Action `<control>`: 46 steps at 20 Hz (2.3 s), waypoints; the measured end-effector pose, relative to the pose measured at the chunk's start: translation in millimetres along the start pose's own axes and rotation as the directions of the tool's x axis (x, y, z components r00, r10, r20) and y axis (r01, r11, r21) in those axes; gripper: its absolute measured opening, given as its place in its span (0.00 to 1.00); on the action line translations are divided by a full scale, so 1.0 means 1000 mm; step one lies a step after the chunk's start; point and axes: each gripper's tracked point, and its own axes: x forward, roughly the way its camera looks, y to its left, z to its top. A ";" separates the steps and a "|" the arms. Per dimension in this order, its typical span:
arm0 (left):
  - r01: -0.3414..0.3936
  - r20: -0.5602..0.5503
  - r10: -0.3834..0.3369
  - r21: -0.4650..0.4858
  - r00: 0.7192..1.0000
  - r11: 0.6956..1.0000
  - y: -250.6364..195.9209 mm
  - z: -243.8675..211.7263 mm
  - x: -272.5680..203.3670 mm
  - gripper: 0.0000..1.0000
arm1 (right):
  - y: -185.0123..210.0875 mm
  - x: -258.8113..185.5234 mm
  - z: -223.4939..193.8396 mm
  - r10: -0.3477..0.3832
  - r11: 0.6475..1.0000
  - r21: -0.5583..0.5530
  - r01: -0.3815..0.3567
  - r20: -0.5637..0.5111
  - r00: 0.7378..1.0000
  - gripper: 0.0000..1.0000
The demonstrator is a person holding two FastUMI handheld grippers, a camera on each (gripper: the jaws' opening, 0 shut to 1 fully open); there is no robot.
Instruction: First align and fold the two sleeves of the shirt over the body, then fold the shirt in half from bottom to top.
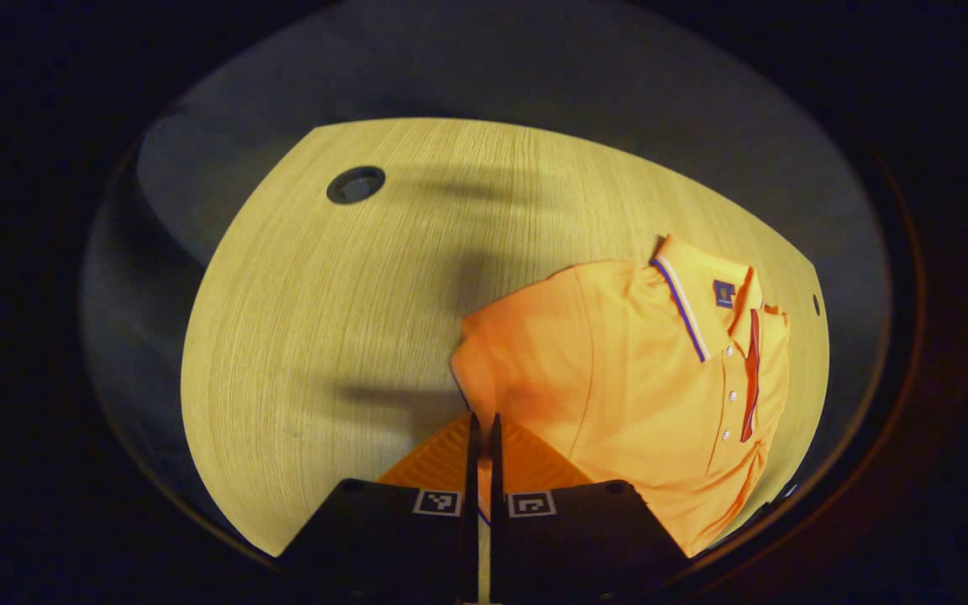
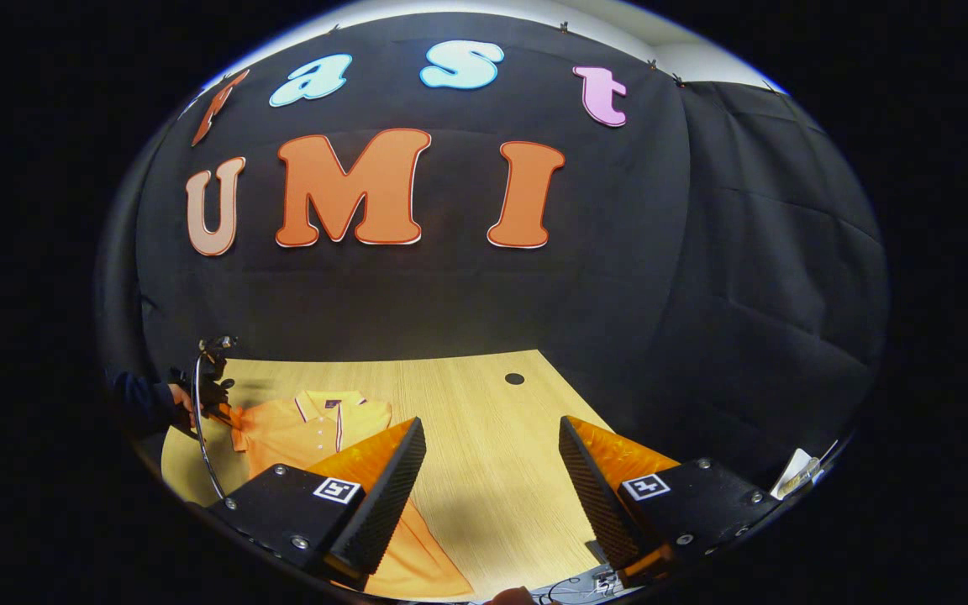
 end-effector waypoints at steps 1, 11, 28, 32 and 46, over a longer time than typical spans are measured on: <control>-0.003 0.030 0.002 0.033 1.000 0.999 -0.003 0.008 -0.006 0.06 | 0.002 0.000 0.000 0.005 1.000 0.003 -0.005 0.001 1.000 0.97; 0.109 0.125 -0.144 0.256 0.982 0.961 -0.093 0.040 -0.045 0.05 | 0.011 -0.003 -0.007 0.033 0.999 -0.013 -0.033 -0.006 0.999 0.98; 0.268 0.382 -0.416 0.383 0.826 0.884 -0.187 0.032 -0.159 0.98 | 0.012 -0.014 -0.024 0.029 1.000 -0.012 -0.029 0.020 0.999 0.97; 0.219 0.558 -0.390 0.350 0.732 0.911 -0.175 0.019 -0.239 0.98 | 0.035 -0.006 -0.013 0.133 0.990 -0.058 -0.129 0.077 0.988 0.97; 0.000 0.929 -0.150 0.159 0.338 0.987 -0.131 -0.088 -0.438 0.97 | 0.078 -0.023 0.006 0.395 0.915 -0.197 -0.351 0.275 0.876 0.98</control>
